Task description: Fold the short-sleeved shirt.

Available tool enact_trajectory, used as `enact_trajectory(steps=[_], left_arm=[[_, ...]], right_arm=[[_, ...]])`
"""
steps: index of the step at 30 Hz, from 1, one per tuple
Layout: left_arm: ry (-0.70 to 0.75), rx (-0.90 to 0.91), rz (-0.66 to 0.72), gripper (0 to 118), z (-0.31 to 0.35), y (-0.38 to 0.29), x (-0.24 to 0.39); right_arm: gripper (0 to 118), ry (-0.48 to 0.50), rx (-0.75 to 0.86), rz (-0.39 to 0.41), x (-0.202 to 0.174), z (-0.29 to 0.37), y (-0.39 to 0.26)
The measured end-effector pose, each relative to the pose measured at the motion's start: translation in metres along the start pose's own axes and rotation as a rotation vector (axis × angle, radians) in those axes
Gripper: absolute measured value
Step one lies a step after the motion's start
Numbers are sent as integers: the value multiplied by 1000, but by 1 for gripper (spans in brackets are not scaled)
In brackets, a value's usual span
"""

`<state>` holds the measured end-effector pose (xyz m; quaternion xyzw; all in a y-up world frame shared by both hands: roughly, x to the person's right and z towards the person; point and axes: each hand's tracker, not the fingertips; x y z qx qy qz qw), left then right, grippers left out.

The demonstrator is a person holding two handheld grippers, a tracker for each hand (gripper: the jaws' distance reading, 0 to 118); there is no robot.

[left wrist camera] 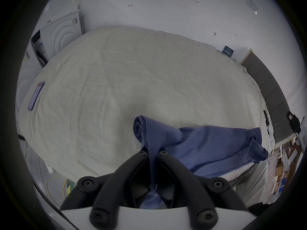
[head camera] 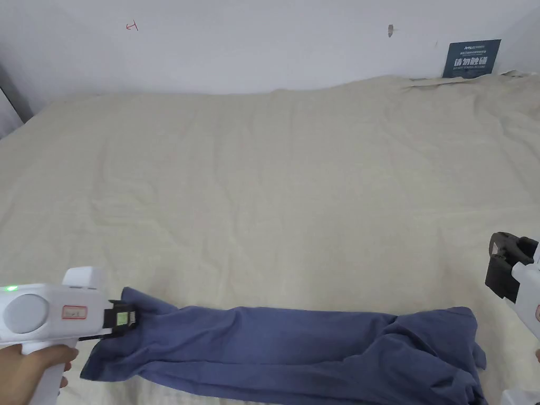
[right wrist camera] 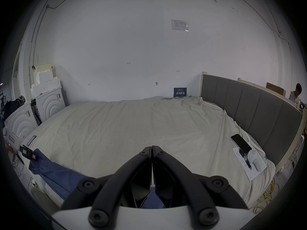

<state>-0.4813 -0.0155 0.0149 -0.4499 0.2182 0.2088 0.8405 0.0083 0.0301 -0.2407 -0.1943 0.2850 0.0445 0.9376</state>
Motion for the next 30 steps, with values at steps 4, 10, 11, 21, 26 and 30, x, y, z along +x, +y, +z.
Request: enact_trajectory(steps=[4,10,11,21,26,30], left_arm=[[-86,-13,-65,4,-5,9,52],[-224,-85,-136,4,-33,11,121],[-228,-90,-145,4,-37,10,131],[-242,-168,-105,4,-99,-12,203],[-230,-192,-53,5,-115,-20,214],[-234,-171,-43,35,-118,-18,209]], right_arm=[[0,-1,7,-9,1,5,0],[0,-9,6,-14,2,12,-3],[0,-8,5,-14,3,12,-4],[0,-6,2,-22,6,17,-6],[0,-11,1,-22,10,19,-8],[0,-15,-4,-23,13,18,-10]])
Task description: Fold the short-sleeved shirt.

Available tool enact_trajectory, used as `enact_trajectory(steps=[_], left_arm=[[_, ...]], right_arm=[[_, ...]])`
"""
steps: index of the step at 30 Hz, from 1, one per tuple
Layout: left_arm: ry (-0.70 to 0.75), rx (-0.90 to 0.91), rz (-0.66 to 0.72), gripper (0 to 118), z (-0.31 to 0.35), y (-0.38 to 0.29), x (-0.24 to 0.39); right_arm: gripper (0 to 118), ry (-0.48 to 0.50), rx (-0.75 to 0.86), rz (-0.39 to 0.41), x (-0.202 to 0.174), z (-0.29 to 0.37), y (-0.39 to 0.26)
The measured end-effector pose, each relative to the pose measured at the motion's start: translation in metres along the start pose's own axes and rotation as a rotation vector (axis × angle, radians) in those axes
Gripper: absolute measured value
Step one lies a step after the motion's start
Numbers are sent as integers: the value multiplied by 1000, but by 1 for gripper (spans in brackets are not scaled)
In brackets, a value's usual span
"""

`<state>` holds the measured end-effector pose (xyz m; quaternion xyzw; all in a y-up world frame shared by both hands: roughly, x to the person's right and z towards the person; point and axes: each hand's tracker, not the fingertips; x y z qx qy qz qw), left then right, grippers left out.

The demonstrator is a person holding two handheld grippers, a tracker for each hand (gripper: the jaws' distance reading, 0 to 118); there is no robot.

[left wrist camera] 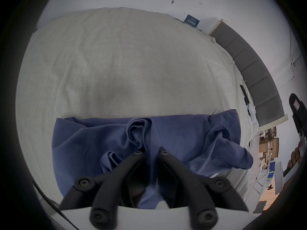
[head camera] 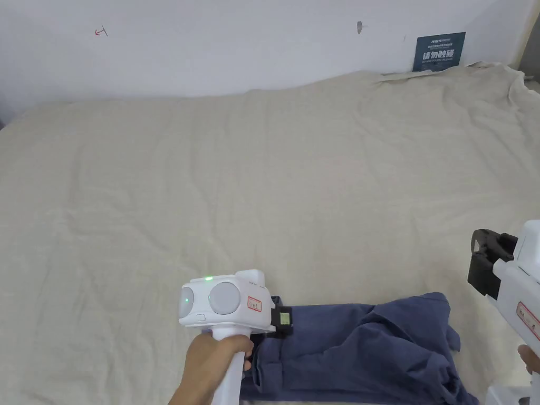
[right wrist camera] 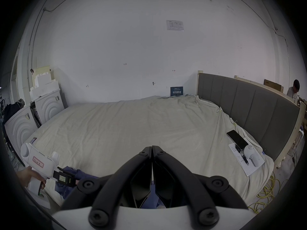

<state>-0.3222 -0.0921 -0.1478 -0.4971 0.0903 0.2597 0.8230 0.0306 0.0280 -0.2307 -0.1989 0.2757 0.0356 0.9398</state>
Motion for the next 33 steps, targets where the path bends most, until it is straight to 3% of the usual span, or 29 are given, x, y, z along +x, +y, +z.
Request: enact_trajectory(steps=[3,5,15,19,21,22,23,25,27,33], left_arm=[[-20,23,13,101,11,2,0],[-30,72,-7,117,24,1,0],[97,431,-44,117,115,-9,-30],[211,557,-60,115,136,-22,-45],[237,614,-61,108,140,-28,-51],[247,640,-66,99,142,-32,-55],[255,661,-73,85,142,-35,-57],[280,691,-88,39,139,-42,-59],[283,681,-101,4,133,-46,-61],[239,575,-82,0,95,-48,-64]], right_arm=[[0,2,0,-4,2,-1,-1],[0,2,2,-6,2,-1,-1],[0,8,25,4,-2,6,8],[0,10,26,6,-2,5,9],[0,10,25,7,-3,5,9],[0,10,23,8,-4,5,9],[0,10,22,7,-4,5,9],[0,12,21,3,-4,5,8],[0,11,19,2,-5,5,8],[0,11,13,-1,-4,5,6]])
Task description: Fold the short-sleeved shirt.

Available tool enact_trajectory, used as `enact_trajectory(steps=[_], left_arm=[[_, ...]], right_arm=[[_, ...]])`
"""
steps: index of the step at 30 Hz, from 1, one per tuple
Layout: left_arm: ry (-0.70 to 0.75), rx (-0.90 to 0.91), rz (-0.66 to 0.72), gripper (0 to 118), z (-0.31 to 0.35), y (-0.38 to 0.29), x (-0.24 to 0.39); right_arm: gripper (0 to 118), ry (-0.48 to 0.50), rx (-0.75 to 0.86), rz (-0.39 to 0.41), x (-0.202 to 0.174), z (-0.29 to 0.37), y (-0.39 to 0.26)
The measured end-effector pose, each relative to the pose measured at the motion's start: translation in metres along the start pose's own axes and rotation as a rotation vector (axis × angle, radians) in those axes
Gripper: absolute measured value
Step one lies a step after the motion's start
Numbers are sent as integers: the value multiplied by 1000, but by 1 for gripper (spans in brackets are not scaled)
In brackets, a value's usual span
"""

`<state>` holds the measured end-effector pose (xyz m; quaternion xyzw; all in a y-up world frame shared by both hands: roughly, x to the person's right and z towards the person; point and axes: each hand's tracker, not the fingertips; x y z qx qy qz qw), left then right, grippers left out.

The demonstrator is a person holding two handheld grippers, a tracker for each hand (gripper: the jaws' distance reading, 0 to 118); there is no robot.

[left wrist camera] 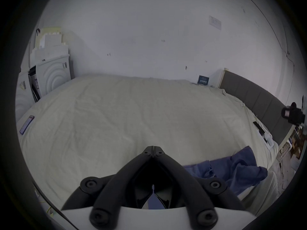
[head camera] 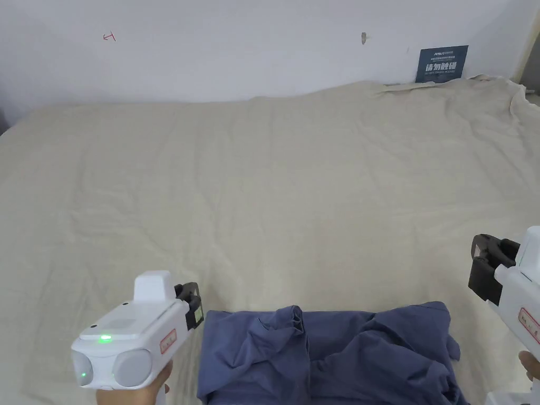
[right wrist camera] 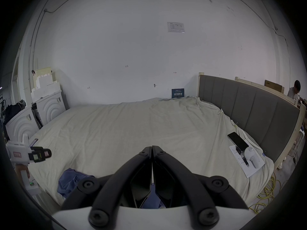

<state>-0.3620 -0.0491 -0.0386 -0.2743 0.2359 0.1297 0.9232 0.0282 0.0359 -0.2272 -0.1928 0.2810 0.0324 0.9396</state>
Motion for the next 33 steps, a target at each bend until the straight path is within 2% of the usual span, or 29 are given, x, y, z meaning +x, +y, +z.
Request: enact_trajectory(steps=[14,18,33], left_arm=[[-112,-236,1,0,-62,-58,44],[-158,-254,-65,0,-57,-72,68],[-270,-249,-105,0,-50,-97,131]], right_arm=[[0,-20,-18,-22,13,1,-5],[0,-25,-23,-24,15,3,-6],[0,-44,-28,-40,30,4,-12]])
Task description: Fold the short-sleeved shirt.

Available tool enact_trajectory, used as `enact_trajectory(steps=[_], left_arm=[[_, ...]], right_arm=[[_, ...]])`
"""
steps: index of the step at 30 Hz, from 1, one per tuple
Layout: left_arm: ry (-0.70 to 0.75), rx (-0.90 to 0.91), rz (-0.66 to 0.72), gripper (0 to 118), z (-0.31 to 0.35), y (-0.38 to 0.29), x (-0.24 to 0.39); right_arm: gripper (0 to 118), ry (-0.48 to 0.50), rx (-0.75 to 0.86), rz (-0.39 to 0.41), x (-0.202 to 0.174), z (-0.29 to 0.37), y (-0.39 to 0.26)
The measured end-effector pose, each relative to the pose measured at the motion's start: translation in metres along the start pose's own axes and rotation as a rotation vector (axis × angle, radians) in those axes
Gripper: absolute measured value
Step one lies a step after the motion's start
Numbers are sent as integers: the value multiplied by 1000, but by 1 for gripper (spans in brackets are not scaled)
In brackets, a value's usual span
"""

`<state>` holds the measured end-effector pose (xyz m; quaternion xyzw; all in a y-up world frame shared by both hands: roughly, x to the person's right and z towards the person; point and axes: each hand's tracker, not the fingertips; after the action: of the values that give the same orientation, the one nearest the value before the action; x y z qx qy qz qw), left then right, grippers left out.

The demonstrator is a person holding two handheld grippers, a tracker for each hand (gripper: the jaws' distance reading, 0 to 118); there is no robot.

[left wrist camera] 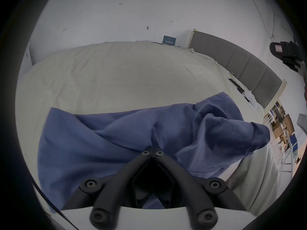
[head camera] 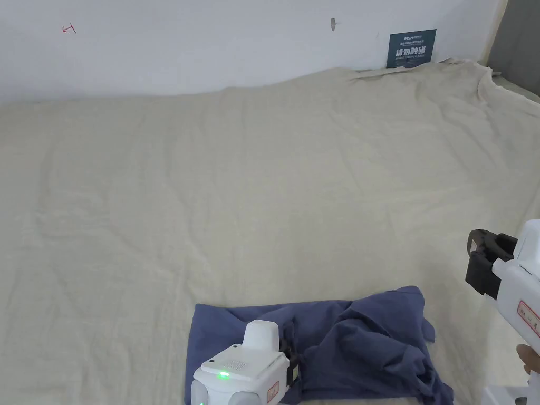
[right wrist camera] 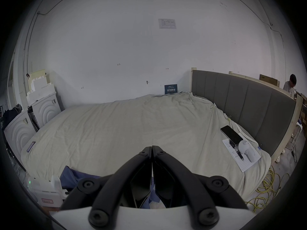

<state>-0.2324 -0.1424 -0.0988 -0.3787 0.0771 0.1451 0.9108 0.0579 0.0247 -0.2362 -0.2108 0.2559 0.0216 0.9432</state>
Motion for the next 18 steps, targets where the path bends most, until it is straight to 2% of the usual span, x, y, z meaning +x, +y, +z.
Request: enact_trajectory(steps=[8,12,18], left_arm=[[-8,2,-29,0,3,4,10],[-28,62,11,0,31,24,2],[-34,106,-9,0,79,63,-27]], right_arm=[[0,-7,1,1,1,6,2],[0,-6,9,1,1,7,5],[0,8,23,16,-6,7,12]])
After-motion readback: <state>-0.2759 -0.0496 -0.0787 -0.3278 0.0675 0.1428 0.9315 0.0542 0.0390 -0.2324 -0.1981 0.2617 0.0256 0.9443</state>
